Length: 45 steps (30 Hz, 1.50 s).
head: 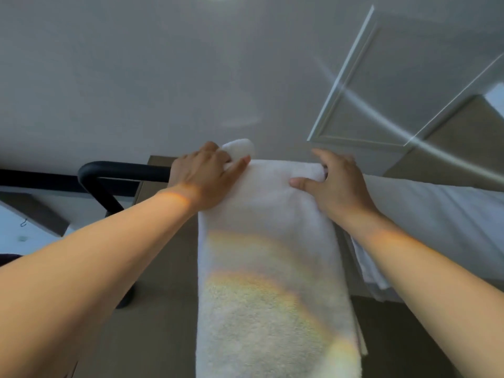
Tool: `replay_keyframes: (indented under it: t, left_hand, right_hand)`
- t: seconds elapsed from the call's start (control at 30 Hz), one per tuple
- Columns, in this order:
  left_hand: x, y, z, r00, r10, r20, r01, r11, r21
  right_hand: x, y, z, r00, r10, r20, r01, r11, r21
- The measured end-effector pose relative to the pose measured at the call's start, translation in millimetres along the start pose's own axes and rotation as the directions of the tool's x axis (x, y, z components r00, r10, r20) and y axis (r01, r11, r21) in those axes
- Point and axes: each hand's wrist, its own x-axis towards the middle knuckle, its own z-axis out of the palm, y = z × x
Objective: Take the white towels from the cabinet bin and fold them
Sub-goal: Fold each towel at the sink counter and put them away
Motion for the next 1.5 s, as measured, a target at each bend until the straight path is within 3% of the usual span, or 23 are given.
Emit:
replay_keyframes:
  t: [0.1, 0.2, 0.37, 0.47, 0.6, 0.67, 0.77, 0.87, 0.93, 1.0, 1.07, 1.2, 1.23, 1.3, 1.4, 1.5]
  left_hand:
    - [0.7, 1.6, 0.2, 0.999, 0.014, -0.042, -0.013, 0.999, 0.029]
    - [0.0, 2.7, 0.0, 0.999, 0.017, -0.051, -0.016, 0.999, 0.028]
    - [-3.8, 5.0, 0.4, 0.998, -0.022, -0.061, 0.022, 1.0, -0.004]
    - [-17.7, 1.7, -1.3, 0.992, -0.067, -0.107, 0.05, 0.987, -0.154]
    - [-67.7, -8.4, -11.2, 0.973, -0.043, -0.226, -0.036, 0.942, -0.335]
    - [-94.6, -11.5, -13.2, 0.982, -0.088, -0.165, 0.012, 0.91, -0.413]
    - [-110.0, -12.8, -11.8, 0.955, -0.261, 0.14, 0.293, 0.773, -0.562]
    - [-101.4, -7.8, -12.2, 0.878, -0.292, 0.379, 0.478, 0.517, -0.71]
    - [-95.3, 0.3, -13.2, 0.873, -0.292, 0.392, 0.482, 0.384, -0.787]
    - [-89.5, 7.3, -11.5, 0.884, -0.338, 0.323, 0.437, 0.352, -0.827]
    - [-85.7, 12.2, -10.5, 0.88, -0.394, 0.265, 0.411, 0.354, -0.84]
    - [-84.7, 12.9, -10.5, 0.893, -0.398, 0.208, 0.377, 0.414, -0.828]
    - [-85.0, 12.6, -10.6, 0.896, -0.395, 0.202, 0.374, 0.426, -0.824]
    - [-84.2, 13.0, -10.6, 0.896, -0.397, 0.196, 0.373, 0.438, -0.818]
    - [-83.3, 14.5, -9.8, 0.897, -0.405, 0.179, 0.367, 0.452, -0.813]
    - [-83.0, 15.4, -9.3, 0.91, -0.39, 0.141, 0.336, 0.494, -0.802]
  right_hand:
    - [-9.5, 0.0, 6.8, 0.969, -0.199, -0.143, 0.19, 0.979, -0.08]
    - [-9.8, 1.3, 12.4, 0.929, -0.368, -0.045, 0.357, 0.921, -0.156]
    - [-7.9, -5.9, 8.5, 0.948, -0.237, 0.21, 0.288, 0.921, -0.262]
    - [-8.5, -12.5, 9.8, 0.945, -0.18, 0.274, 0.266, 0.909, -0.321]
    - [-11.6, -15.5, 5.4, 0.938, -0.149, 0.313, 0.239, 0.931, -0.276]
    - [-13.6, -17.3, 4.3, 0.935, -0.139, 0.326, 0.235, 0.931, -0.278]
    - [-14.6, -19.1, 3.2, 0.934, -0.132, 0.331, 0.23, 0.933, -0.278]
    - [-16.0, -19.4, 3.1, 0.935, -0.117, 0.335, 0.218, 0.934, -0.282]
    - [-16.0, -20.4, 2.4, 0.935, -0.11, 0.338, 0.214, 0.933, -0.288]
    - [-17.9, -21.9, -1.1, 0.933, -0.109, 0.343, 0.206, 0.943, -0.262]
    - [-29.6, -23.2, -9.4, 0.945, -0.085, 0.316, 0.142, 0.976, -0.163]
    - [-81.8, -10.7, -28.4, 0.998, -0.014, 0.058, 0.005, 0.989, 0.15]
    - [-93.4, -5.9, -31.3, 0.998, 0.023, 0.051, -0.032, 0.981, 0.191]
    - [-104.7, 3.8, -33.6, 0.975, 0.156, 0.158, -0.186, 0.962, 0.2]
    - [-100.2, 11.3, -29.3, 0.863, 0.34, 0.375, -0.453, 0.849, 0.273]
    - [-89.2, 13.3, -26.7, 0.807, 0.333, 0.488, -0.562, 0.685, 0.464]
